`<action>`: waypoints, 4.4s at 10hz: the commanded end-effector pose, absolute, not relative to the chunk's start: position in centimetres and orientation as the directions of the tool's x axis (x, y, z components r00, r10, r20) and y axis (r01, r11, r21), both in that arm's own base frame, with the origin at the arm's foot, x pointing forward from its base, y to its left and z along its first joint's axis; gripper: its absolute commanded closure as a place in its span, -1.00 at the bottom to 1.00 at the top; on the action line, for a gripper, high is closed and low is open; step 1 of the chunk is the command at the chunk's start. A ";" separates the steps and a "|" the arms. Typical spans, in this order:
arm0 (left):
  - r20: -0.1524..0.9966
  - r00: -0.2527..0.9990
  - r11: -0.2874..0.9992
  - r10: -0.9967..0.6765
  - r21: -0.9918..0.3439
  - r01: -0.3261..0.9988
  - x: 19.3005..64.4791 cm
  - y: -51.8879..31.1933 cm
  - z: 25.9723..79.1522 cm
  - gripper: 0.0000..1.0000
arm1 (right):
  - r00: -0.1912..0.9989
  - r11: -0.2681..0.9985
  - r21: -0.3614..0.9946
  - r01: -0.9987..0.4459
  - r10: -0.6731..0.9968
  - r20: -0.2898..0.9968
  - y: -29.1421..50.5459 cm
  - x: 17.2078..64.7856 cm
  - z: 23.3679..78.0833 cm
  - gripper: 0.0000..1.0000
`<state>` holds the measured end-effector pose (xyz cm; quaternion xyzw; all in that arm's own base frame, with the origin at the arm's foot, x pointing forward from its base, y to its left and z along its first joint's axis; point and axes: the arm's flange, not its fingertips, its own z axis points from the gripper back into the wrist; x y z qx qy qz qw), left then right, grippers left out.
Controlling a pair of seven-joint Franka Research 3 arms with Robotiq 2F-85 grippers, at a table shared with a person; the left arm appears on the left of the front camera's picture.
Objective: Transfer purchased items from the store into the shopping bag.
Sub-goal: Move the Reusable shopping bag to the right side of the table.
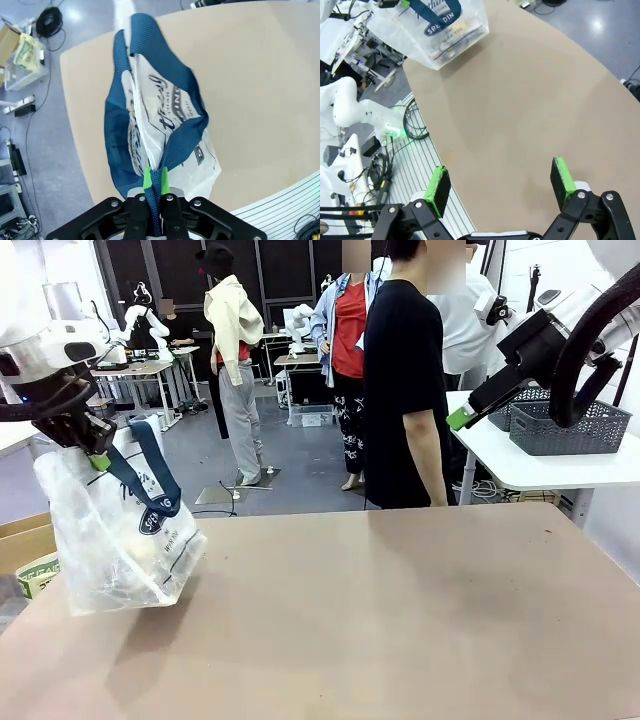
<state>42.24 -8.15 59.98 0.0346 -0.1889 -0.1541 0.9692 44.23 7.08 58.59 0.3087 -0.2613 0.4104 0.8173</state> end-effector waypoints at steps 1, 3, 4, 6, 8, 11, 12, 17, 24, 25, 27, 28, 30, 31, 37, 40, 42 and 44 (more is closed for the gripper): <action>0.353 0.884 0.952 -0.306 0.123 0.280 43.3 -7.4 59.6 1.00 | 0.541 0.487 0.301 -0.820 0.489 0.684 7.4 44.5 58.7 -1.00; 0.382 0.879 0.958 -0.284 0.147 0.246 44.1 -5.8 59.1 1.00 | 0.541 0.487 0.301 -0.820 0.489 0.684 7.4 44.5 58.7 -1.00; 0.386 0.878 0.958 -0.282 0.158 0.238 44.2 -5.1 58.7 1.00 | 0.541 0.487 0.301 -0.820 0.489 0.684 7.4 44.5 58.7 -1.00; 0.404 0.877 0.961 -0.261 0.196 0.196 43.9 -3.6 58.1 1.00 | 0.541 0.487 0.301 -0.820 0.489 0.684 7.4 44.5 58.7 -1.00; 0.406 0.881 0.965 -0.241 0.199 0.173 44.3 -1.1 57.4 1.00 | 0.541 0.487 0.301 -0.820 0.489 0.684 7.4 44.5 58.7 -1.00; 0.373 0.885 0.954 -0.278 0.212 0.211 44.7 1.7 54.8 1.00 | 0.541 0.487 0.301 -0.820 0.489 0.684 7.4 44.5 58.7 -1.00; 0.355 0.887 0.949 -0.296 0.217 0.230 44.6 2.3 54.2 1.00 | 0.541 0.487 0.301 -0.820 0.489 0.684 7.4 44.5 58.7 -1.00; 0.327 0.901 0.954 -0.285 0.187 0.234 44.6 2.0 53.6 1.00 | 0.541 0.487 0.301 -0.820 0.489 0.684 7.4 44.5 58.7 -1.00; 0.280 0.915 0.954 -0.289 0.168 0.250 44.3 0.4 54.7 -0.89 | 0.541 0.487 0.301 -0.820 0.489 0.684 7.4 44.5 58.7 -1.00; 0.284 0.915 0.954 -0.288 0.168 0.248 44.3 0.3 55.3 -1.00 | 0.541 0.487 0.301 -0.820 0.489 0.684 7.4 44.5 58.7 -1.00; 0.301 0.907 0.951 -0.295 0.182 0.249 44.1 -0.1 56.5 -1.00 | 0.541 0.487 0.301 -0.820 0.489 0.684 7.4 44.5 58.7 -1.00; 0.307 0.907 0.953 -0.288 0.183 0.241 44.0 -0.2 57.2 -1.00 | 0.541 0.487 0.301 -0.820 0.489 0.684 7.4 44.5 58.7 -1.00; 0.319 0.905 0.956 -0.281 0.179 0.233 43.8 -0.5 58.4 -1.00 | 0.541 0.487 0.301 -0.820 0.489 0.684 7.4 44.5 58.7 -1.00; 0.330 0.896 0.952 -0.297 0.175 0.251 43.5 -0.9 59.2 -1.00 | 0.541 0.487 0.301 -0.820 0.489 0.684 7.4 44.5 58.7 -1.00; 0.394 0.683 0.705 -0.615 -0.114 0.700 43.5 -4.1 61.8 -1.00 | 0.541 0.487 0.301 -0.820 0.489 0.684 7.4 44.5 58.7 -1.00; 0.494 0.524 0.535 -0.693 -0.135 0.834 43.7 -5.1 61.8 -1.00 | 0.541 0.487 0.301 -0.820 0.489 0.684 7.4 44.5 58.7 -1.00; 0.557 0.447 0.477 -0.700 -0.101 0.873 43.8 -5.2 61.8 -1.00 | 0.541 0.487 0.301 -0.820 0.489 0.684 7.4 44.5 58.7 -1.00; 0.513 0.490 0.515 -0.705 -0.105 0.851 43.2 -5.8 61.8 -1.00 | 0.541 0.487 0.301 -0.820 0.489 0.684 7.4 44.5 58.7 -1.00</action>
